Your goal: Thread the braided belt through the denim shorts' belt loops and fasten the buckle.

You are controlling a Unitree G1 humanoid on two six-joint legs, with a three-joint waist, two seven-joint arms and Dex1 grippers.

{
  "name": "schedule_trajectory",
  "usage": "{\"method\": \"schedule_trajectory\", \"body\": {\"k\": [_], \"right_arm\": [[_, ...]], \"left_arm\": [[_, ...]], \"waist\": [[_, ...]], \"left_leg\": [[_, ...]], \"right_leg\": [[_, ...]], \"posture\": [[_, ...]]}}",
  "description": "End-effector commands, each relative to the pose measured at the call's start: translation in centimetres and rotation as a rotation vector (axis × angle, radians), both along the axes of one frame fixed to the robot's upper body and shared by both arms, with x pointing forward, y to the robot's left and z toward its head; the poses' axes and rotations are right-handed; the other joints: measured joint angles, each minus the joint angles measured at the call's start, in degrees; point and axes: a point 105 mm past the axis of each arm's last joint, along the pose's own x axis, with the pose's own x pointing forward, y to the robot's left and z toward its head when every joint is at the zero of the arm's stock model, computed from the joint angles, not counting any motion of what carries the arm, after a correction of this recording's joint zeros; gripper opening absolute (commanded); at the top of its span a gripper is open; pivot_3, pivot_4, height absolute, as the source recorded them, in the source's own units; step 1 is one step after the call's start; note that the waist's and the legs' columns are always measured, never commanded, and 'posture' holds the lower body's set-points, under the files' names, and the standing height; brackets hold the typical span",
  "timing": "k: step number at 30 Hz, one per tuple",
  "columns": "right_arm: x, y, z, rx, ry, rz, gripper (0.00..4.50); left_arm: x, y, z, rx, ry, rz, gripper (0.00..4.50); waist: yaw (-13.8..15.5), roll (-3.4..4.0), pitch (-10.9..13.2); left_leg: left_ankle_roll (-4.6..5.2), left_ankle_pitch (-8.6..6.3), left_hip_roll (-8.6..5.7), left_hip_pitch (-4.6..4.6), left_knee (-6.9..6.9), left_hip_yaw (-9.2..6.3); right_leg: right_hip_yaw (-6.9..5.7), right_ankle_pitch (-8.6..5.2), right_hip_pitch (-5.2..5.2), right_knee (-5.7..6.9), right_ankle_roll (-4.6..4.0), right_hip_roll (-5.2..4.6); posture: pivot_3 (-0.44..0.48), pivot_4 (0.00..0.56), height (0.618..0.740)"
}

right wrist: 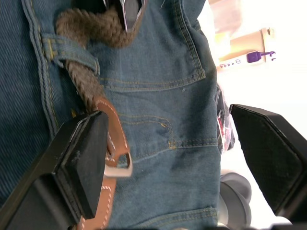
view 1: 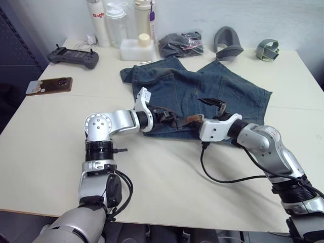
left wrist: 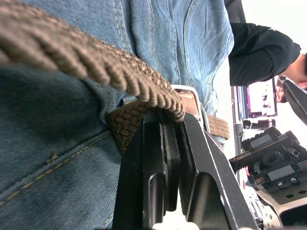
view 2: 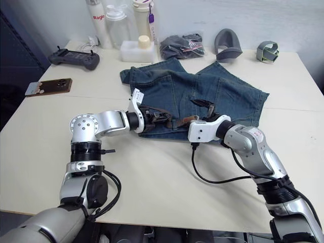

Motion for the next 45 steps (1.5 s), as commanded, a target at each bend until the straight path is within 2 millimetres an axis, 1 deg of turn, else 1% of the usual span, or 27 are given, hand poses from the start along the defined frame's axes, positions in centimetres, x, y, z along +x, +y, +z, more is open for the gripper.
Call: {"method": "schedule_trajectory", "body": {"k": [1, 6, 12, 16, 22, 26, 29, 33, 36, 38, 40, 41, 42, 43, 44, 45], "right_arm": [[-0.2, 0.5, 0.6, -0.034, -0.047, 0.032, 4.36], [-0.1, 0.8, -0.3, -0.066, -0.039, 0.040, 4.36], [0.5, 1.1, -0.7, -0.082, -0.048, 0.036, 4.36], [1.0, 2.0, -0.2, -0.065, -0.067, 0.045, 4.36], [1.0, 3.0, 0.9, -0.003, -0.068, 0.058, 4.36], [1.0, 3.6, 0.8, 0.011, -0.070, 0.055, 4.36], [1.2, 3.6, 0.5, -0.005, -0.070, 0.046, 4.36], [1.6, 2.9, 0.4, -0.036, -0.074, 0.021, 4.36], [1.8, 2.3, 0.4, -0.051, -0.063, 0.003, 3.60], [1.7, 2.0, 0.3, -0.058, -0.053, 0.001, 2.67], [1.6, 1.9, 0.4, -0.058, -0.048, 0.002, 1.61], [1.6, 1.9, 0.4, -0.056, -0.042, 0.004, 1.31], [1.5, 2.0, 0.4, -0.055, -0.032, 0.007, 0.76], [1.4, 2.0, 0.3, -0.057, -0.022, 0.011, 0.32], [1.3, 2.1, 0.2, -0.058, -0.015, 0.014, 0.07], [1.3, 2.1, 0.0, -0.061, -0.009, 0.015, 0.07]], "left_arm": [[-0.2, -0.2, 0.8, -0.007, -0.038, -0.009, 0.06], [-0.2, -0.1, 0.9, -0.005, -0.042, -0.006, 0.06], [-0.2, 0.0, 1.0, -0.006, -0.044, -0.003, 0.06], [-0.2, -0.1, 1.0, -0.008, -0.044, -0.004, 0.06], [-0.2, 0.1, 1.0, -0.008, -0.046, 0.005, 0.06], [-0.2, 0.0, 0.9, -0.015, -0.045, 0.008, 0.06], [-0.3, 0.0, 0.9, -0.017, -0.044, 0.007, 0.06], [-0.2, 0.0, 0.9, -0.016, -0.044, 0.007, 0.06], [-0.3, -0.1, 0.9, -0.015, -0.043, 0.008, 0.00], [-0.3, 0.0, 0.8, -0.015, -0.042, 0.008, 0.00], [-0.3, 0.0, 0.8, -0.015, -0.043, 0.008, 0.00], [-0.3, 0.0, 0.8, -0.014, -0.043, 0.009, 0.00], [-0.3, 0.1, 0.9, -0.014, -0.045, 0.010, 0.00], [-0.3, 0.2, 0.9, -0.014, -0.046, 0.012, 0.00], [-0.3, 0.2, 0.9, -0.014, -0.048, 0.012, 0.00], [-0.3, 0.3, 1.0, -0.014, -0.049, 0.013, 0.00]], "waist": [[0.0, 0.00, 0.0], [0.0, 0.00, 0.0], [0.0, 0.00, 0.0], [-0.1, 0.00, 0.0], [-0.1, 0.00, 0.0], [-0.1, 0.00, 0.0], [-0.1, 0.00, 0.0], [-0.1, 0.00, 0.0], [-0.1, 0.00, 0.0], [-0.1, 0.00, 0.0], [-0.1, 0.00, 0.0], [-0.1, 0.00, 0.0], [-0.1, 0.00, 0.0], [-0.1, 0.00, 0.0], [-0.1, 0.00, 0.0], [-0.1, 0.00, 0.0]], "left_leg": [[0.00, 0.00, 0.00, 0.00, 0.00, 0.00], [0.00, 0.00, 0.00, 0.00, 0.00, 0.00], [0.00, 0.00, 0.00, 0.00, 0.00, 0.00], [-0.02, 0.01, 0.00, 0.01, 0.00, 0.00], [-0.02, 0.01, 0.00, 0.01, 0.00, 0.00], [-0.02, 0.01, 0.00, 0.00, 0.00, 0.00], [-0.02, 0.01, 0.00, 0.00, 0.00, 0.00], [-0.02, 0.01, 0.00, 0.01, 0.00, 0.00], [-0.02, 0.01, 0.00, 0.00, 0.01, 0.00], [-0.02, 0.01, 0.00, 0.00, 0.01, 0.00], [-0.02, 0.01, 0.00, 0.00, 0.01, 0.00], [-0.02, 0.01, 0.00, 0.01, 0.01, 0.00], [-0.02, 0.01, 0.00, 0.01, 0.01, 0.00], [-0.02, 0.01, 0.00, 0.01, 0.01, 0.00], [-0.02, 0.01, 0.00, 0.01, 0.01, 0.00], [-0.02, 0.01, 0.00, 0.01, 0.01, 0.00]], "right_leg": [[0.00, 0.00, 0.00, 0.00, 0.00, 0.00], [0.00, 0.00, 0.00, 0.00, 0.00, 0.00], [0.00, 0.00, 0.00, 0.01, 0.00, 0.01], [0.00, 0.00, 0.00, 0.03, 0.00, 0.01], [0.00, 0.00, 0.00, 0.03, 0.00, 0.02], [0.00, 0.00, -0.01, 0.04, 0.00, 0.03], [0.00, 0.00, -0.01, 0.04, 0.00, 0.03], [0.00, 0.00, -0.01, 0.04, 0.00, 0.03], [0.00, 0.00, -0.01, 0.05, 0.00, 0.03], [0.00, 0.00, -0.01, 0.04, 0.00, 0.03], [0.00, 0.00, -0.01, 0.05, 0.00, 0.03], [0.00, 0.00, -0.01, 0.05, 0.00, 0.03], [0.00, 0.00, -0.01, 0.05, 0.00, 0.03], [0.00, 0.00, -0.01, 0.05, 0.00, 0.03], [0.00, 0.00, -0.01, 0.05, 0.00, 0.03], [0.00, 0.00, -0.01, 0.05, 0.00, 0.03]], "posture": [[0.000, 0.150, 0.648], [0.000, 0.150, 0.648], [0.000, 0.150, 0.648], [0.000, 0.150, 0.648], [0.000, 0.150, 0.648], [0.000, 0.150, 0.648], [0.000, 0.150, 0.648], [0.000, 0.150, 0.648], [0.000, 0.150, 0.648], [0.000, 0.150, 0.648], [0.000, 0.150, 0.648], [0.000, 0.150, 0.648], [0.000, 0.150, 0.648], [0.000, 0.150, 0.648], [0.000, 0.150, 0.648], [0.000, 0.150, 0.648]]}}
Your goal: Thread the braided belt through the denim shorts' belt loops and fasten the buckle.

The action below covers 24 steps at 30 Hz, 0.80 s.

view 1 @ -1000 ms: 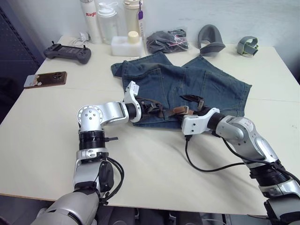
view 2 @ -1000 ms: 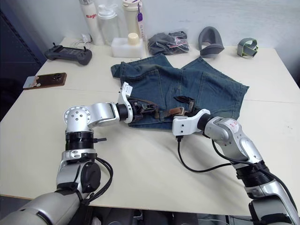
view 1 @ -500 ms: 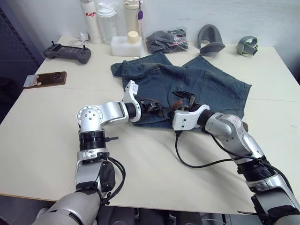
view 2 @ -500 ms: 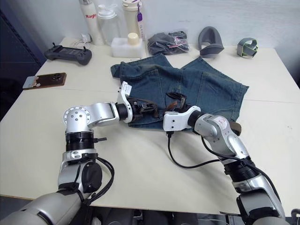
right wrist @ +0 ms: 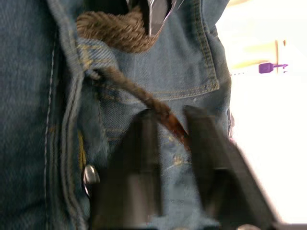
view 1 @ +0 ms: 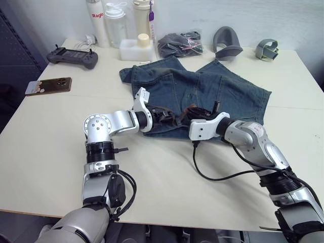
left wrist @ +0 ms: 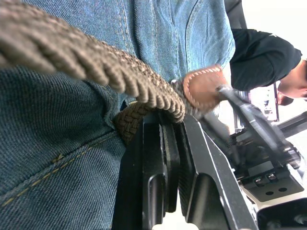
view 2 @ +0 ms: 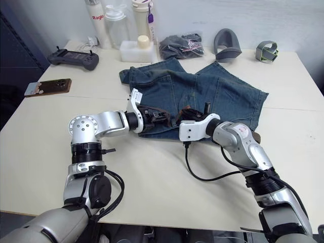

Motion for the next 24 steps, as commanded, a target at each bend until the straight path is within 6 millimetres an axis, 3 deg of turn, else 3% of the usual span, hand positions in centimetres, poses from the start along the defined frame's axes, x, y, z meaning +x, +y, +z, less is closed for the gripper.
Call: {"method": "schedule_trajectory", "body": {"k": [1, 7, 8, 12, 17, 21, 24], "right_arm": [[-0.4, 0.2, 1.0, 0.019, -0.016, 0.019, 0.07], [-0.5, 0.1, 1.1, 0.017, -0.010, 0.018, 0.07], [-0.5, -0.1, 1.2, 0.018, -0.012, 0.014, 0.00], [-0.3, -1.0, 1.7, 0.008, -0.030, -0.007, 0.00], [-0.2, -3.1, 2.8, -0.014, -0.063, -0.049, 0.00], [-0.2, -5.7, 4.5, -0.022, -0.107, -0.108, 0.00], [-0.2, -7.9, 6.2, -0.029, -0.144, -0.163, 0.00]], "left_arm": [[-0.2, 0.1, 1.0, -0.019, -0.046, -0.007, 0.00], [-0.5, 0.7, 2.2, -0.056, -0.087, -0.023, 0.00], [-0.6, 1.0, 2.4, -0.058, -0.090, -0.024, 0.81], [-1.6, 2.2, 3.5, -0.066, -0.136, -0.082, 2.40], [-3.3, 5.7, 4.4, -0.004, -0.190, -0.157, 4.42], [-4.4, 7.2, 3.7, 0.121, -0.208, -0.198, 4.47], [-5.2, 6.6, 4.2, 0.138, -0.239, -0.263, 4.47]], "waist": [[0.0, 0.00, 0.0], [0.0, 0.00, 0.0], [0.0, 0.00, 0.0], [-0.1, 0.00, 0.0], [-0.4, 0.00, 0.0], [-0.4, 0.01, 0.0], [0.1, 0.01, 0.0]], "left_leg": [[0.00, 0.00, 0.00, 0.00, 0.00, 0.00], [0.00, 0.00, 0.00, 0.00, 0.00, 0.00], [0.00, 0.00, 0.00, 0.00, 0.00, 0.00], [-0.01, 0.00, 0.00, 0.00, 0.00, 0.00], [-0.01, 0.00, 0.01, 0.00, 0.00, 0.00], [-0.02, 0.00, 0.00, 0.01, 0.00, -0.01], [-0.02, 0.00, -0.01, -0.02, 0.09, -0.03]], "right_leg": [[0.00, 0.00, 0.00, 0.00, 0.00, 0.00], [0.00, 0.00, -0.01, 0.01, 0.00, 0.00], [0.00, 0.00, -0.01, 0.01, 0.00, 0.00], [0.01, 0.00, -0.01, 0.02, 0.00, 0.00], [0.02, -0.01, -0.03, 0.03, -0.02, 0.00], [0.05, -0.02, -0.03, 0.02, -0.03, -0.01], [0.05, -0.02, -0.01, 0.04, -0.03, -0.04]], "posture": [[0.000, 0.150, 0.648], [0.000, 0.150, 0.648], [0.000, 0.150, 0.648], [0.000, 0.150, 0.648], [0.000, 0.150, 0.648], [0.000, 0.150, 0.648], [0.000, 0.150, 0.648]]}}
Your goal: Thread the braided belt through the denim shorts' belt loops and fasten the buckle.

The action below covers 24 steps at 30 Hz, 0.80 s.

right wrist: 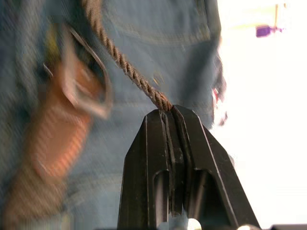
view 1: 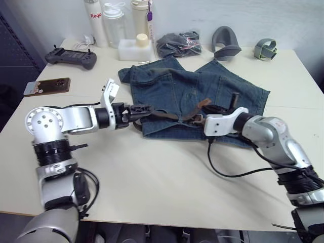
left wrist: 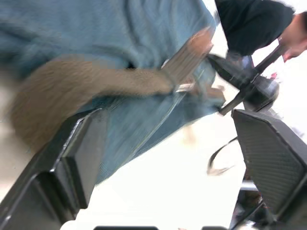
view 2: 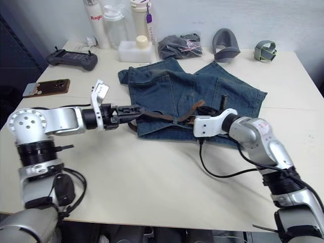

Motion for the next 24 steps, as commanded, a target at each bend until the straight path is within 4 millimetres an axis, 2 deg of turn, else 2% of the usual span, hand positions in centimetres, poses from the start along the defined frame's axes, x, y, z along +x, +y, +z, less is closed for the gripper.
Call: {"method": "schedule_trajectory", "body": {"k": [1, 4, 8, 9, 12, 16, 21, 24], "right_arm": [[-0.3, -2.7, 3.8, 0.016, -0.107, -0.058, 0.00], [-0.4, -3.9, 5.1, 0.012, -0.139, -0.088, 0.00], [-0.7, -4.1, 5.9, 0.017, -0.156, -0.086, 0.00], [-0.8, -3.9, 6.0, 0.020, -0.158, -0.081, 0.00], [-1.1, -3.1, 6.1, 0.051, -0.155, -0.061, 0.00], [-1.3, -2.5, 6.0, 0.070, -0.142, -0.055, 0.00], [-1.5, -2.2, 6.1, 0.094, -0.126, -0.062, 0.00], [-1.6, -1.9, 6.2, 0.109, -0.122, -0.063, 0.00]], "left_arm": [[-1.6, -1.5, 1.8, 0.004, -0.088, -0.143, 4.47], [-3.1, -2.3, 3.2, -0.015, -0.148, -0.258, 4.47], [-4.4, -3.5, 6.1, -0.089, -0.287, -0.373, 4.47], [-4.3, -3.9, 6.7, -0.112, -0.325, -0.380, 4.47], [-1.4, -5.8, 8.4, -0.124, -0.530, -0.257, 4.47], [0.6, -9.2, 7.5, 0.030, -0.771, -0.222, 4.47], [1.7, -12.3, 3.7, 0.303, -1.023, -0.267, 4.47], [1.9, -13.8, 2.9, 0.305, -1.087, -0.282, 4.47]], "waist": [[0.1, 0.00, 0.0], [-0.2, 0.00, 0.0], [-0.7, 0.00, 0.0], [-0.8, 0.00, 0.0], [-0.7, 0.01, 0.0], [-0.2, 0.01, 0.0], [0.0, 0.01, 0.0], [0.0, 0.01, 0.0]], "left_leg": [[0.00, 0.00, -0.01, -0.02, 0.02, 0.00], [0.00, 0.00, 0.00, -0.02, 0.00, 0.01], [0.00, 0.00, 0.06, 0.00, 0.00, 0.02], [0.00, 0.00, 0.06, 0.00, 0.00, 0.02], [0.01, 0.01, 0.06, 0.00, 0.00, 0.03], [0.04, 0.02, 0.03, -0.04, 0.03, 0.10], [0.05, 0.01, 0.02, -0.07, 0.03, 0.12], [0.07, 0.02, 0.04, -0.07, 0.02, 0.13]], "right_leg": [[0.00, 0.00, -0.01, -0.01, 0.00, -0.02], [0.01, 0.00, -0.02, -0.02, 0.00, -0.01], [-0.01, -0.07, -0.03, 0.08, -0.13, 0.00], [-0.02, -0.08, -0.04, 0.09, -0.14, 0.00], [-0.03, -0.09, -0.04, 0.11, -0.16, -0.02], [-0.05, -0.08, -0.03, 0.10, -0.14, -0.01], [-0.05, -0.08, -0.08, 0.11, -0.14, -0.02], [-0.05, -0.08, -0.10, 0.13, -0.16, -0.02]], "posture": [[0.000, 0.150, 0.648], [0.000, 0.150, 0.648], [0.000, 0.150, 0.648], [0.000, 0.150, 0.648], [0.000, 0.150, 0.648], [0.000, 0.150, 0.648], [0.000, 0.150, 0.648], [0.000, 0.150, 0.648]]}}
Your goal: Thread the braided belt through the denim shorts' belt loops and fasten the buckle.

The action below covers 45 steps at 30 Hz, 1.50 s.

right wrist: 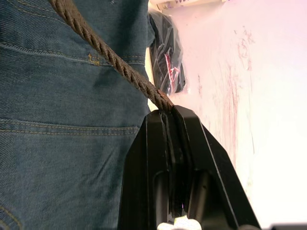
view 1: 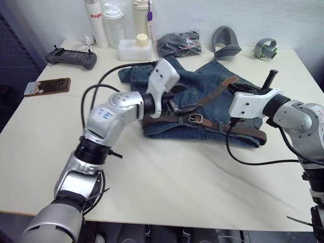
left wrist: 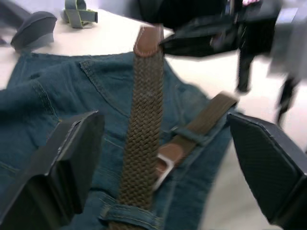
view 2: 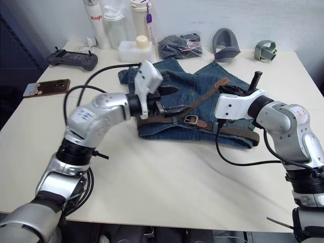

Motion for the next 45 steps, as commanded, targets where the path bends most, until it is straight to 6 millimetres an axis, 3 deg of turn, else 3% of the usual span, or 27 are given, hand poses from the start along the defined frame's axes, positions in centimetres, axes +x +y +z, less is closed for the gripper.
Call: {"method": "schedule_trajectory", "body": {"k": [1, 4, 13, 18, 28, 32, 33, 37, 41, 45], "right_arm": [[-0.7, 0.7, 1.6, 0.036, -0.047, 0.023, 0.00], [-0.8, 0.9, 1.6, 0.051, -0.042, 0.022, 0.00], [-1.1, 1.4, 1.7, 0.096, -0.018, 0.022, 0.00], [-1.3, 1.7, 1.7, 0.110, -0.008, 0.024, 0.00], [-1.5, 1.7, 1.4, 0.125, 0.011, 0.013, 0.00], [-1.8, 1.7, 1.0, 0.236, 0.071, 0.031, 0.00], [-2.0, 1.6, 0.9, 0.237, 0.080, 0.033, 0.69], [-3.1, 1.7, -0.9, 0.246, 0.162, 0.059, 2.38], [-3.6, 2.0, -4.9, 0.245, 0.256, 0.053, 4.39], [-3.6, 2.4, -7.5, 0.248, 0.309, 0.042, 4.45]], "left_arm": [[0.7, -1.5, 0.2, 0.013, -0.153, 0.012, 4.47], [2.5, -2.4, 0.8, 0.019, -0.272, 0.102, 4.47], [2.6, -5.5, 1.1, 0.050, -0.462, 0.079, 4.47], [2.5, -6.1, 0.9, 0.076, -0.516, 0.071, 4.47], [2.6, -6.1, 1.4, 0.057, -0.562, 0.091, 0.08], [3.8, -4.3, 1.4, 0.015, -0.474, 0.152, 0.03], [4.3, -3.5, 1.3, 0.002, -0.443, 0.180, 0.00], [5.2, -1.6, 0.8, 0.030, -0.435, 0.235, 0.00], [6.2, 0.7, -0.2, 0.049, -0.380, 0.318, 0.00], [6.5, 1.7, -0.4, 0.053, -0.358, 0.350, 0.00]], "waist": [[0.1, 0.00, 0.0], [0.2, 0.00, 0.0], [0.2, 0.00, 0.0], [0.1, 0.00, 0.0], [0.2, 0.00, 0.0], [0.2, 0.00, 0.0], [0.2, 0.00, 0.0], [0.1, 0.00, 0.0], [0.2, 0.00, 0.0], [0.2, 0.00, 0.0]], "left_leg": [[0.02, 0.01, 0.00, -0.01, 0.00, -0.01], [0.07, 0.02, 0.00, -0.04, 0.00, -0.01], [0.15, 0.04, -0.01, -0.07, -0.01, -0.01], [0.16, 0.04, -0.01, -0.07, -0.01, -0.03], [0.16, 0.04, -0.01, -0.07, -0.02, -0.03], [0.16, 0.04, -0.01, -0.07, -0.02, -0.04], [0.16, 0.04, -0.01, -0.07, -0.02, -0.04], [0.16, 0.04, 0.00, -0.05, -0.03, -0.05], [0.17, 0.05, 0.00, -0.02, -0.06, -0.05], [0.17, 0.05, 0.00, -0.03, -0.06, -0.05]], "right_leg": [[0.00, 0.00, 0.00, 0.00, 0.00, 0.00], [-0.01, 0.00, -0.03, -0.01, 0.00, -0.02], [-0.06, 0.01, -0.03, -0.01, 0.02, -0.05], [-0.07, 0.01, -0.03, -0.02, 0.02, -0.04], [-0.08, 0.01, -0.02, -0.03, 0.02, -0.04], [-0.09, 0.01, -0.01, -0.03, 0.02, -0.04], [-0.09, 0.01, -0.01, -0.03, 0.02, -0.04], [-0.09, 0.01, 0.00, -0.03, 0.02, -0.02], [-0.09, 0.01, 0.01, -0.04, 0.02, -0.02], [-0.09, 0.01, 0.02, -0.04, 0.03, -0.02]], "posture": [[0.000, 0.150, 0.648], [0.000, 0.150, 0.648], [0.000, 0.150, 0.648], [0.000, 0.150, 0.648], [0.000, 0.150, 0.648], [0.000, 0.150, 0.648], [0.000, 0.150, 0.648], [0.000, 0.150, 0.648], [0.000, 0.150, 0.648], [0.000, 0.150, 0.648]]}}
